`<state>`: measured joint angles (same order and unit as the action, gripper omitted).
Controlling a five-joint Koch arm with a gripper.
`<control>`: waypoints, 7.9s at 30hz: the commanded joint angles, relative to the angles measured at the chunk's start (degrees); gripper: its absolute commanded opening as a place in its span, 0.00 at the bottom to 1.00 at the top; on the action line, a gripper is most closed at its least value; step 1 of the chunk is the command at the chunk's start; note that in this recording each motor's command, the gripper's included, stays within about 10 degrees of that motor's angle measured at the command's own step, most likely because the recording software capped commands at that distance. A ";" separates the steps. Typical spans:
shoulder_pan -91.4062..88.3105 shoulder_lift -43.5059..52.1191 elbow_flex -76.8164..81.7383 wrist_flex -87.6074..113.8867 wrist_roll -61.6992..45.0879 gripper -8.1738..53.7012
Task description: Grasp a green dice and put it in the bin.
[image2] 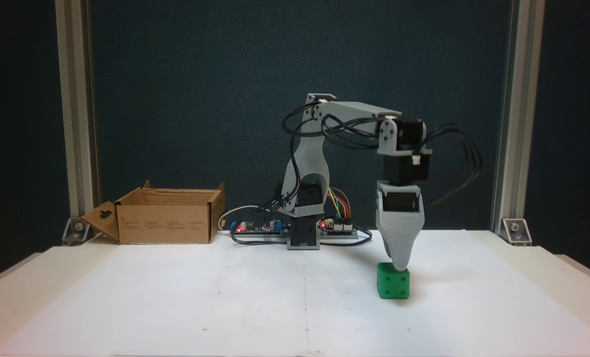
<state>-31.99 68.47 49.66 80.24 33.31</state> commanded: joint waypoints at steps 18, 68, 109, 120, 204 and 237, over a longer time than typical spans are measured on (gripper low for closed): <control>-0.53 -1.41 2.02 -1.85 4.13 0.81; 0.09 -4.66 8.53 -8.61 4.22 0.33; 5.98 17.67 -27.69 25.75 0.88 0.33; 21.45 19.95 -25.84 26.89 -7.47 0.33; 46.43 19.25 -25.75 20.04 -31.38 0.86; 28.12 46.41 33.57 -38.56 -29.36 0.84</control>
<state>-3.87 112.85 84.11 48.87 2.02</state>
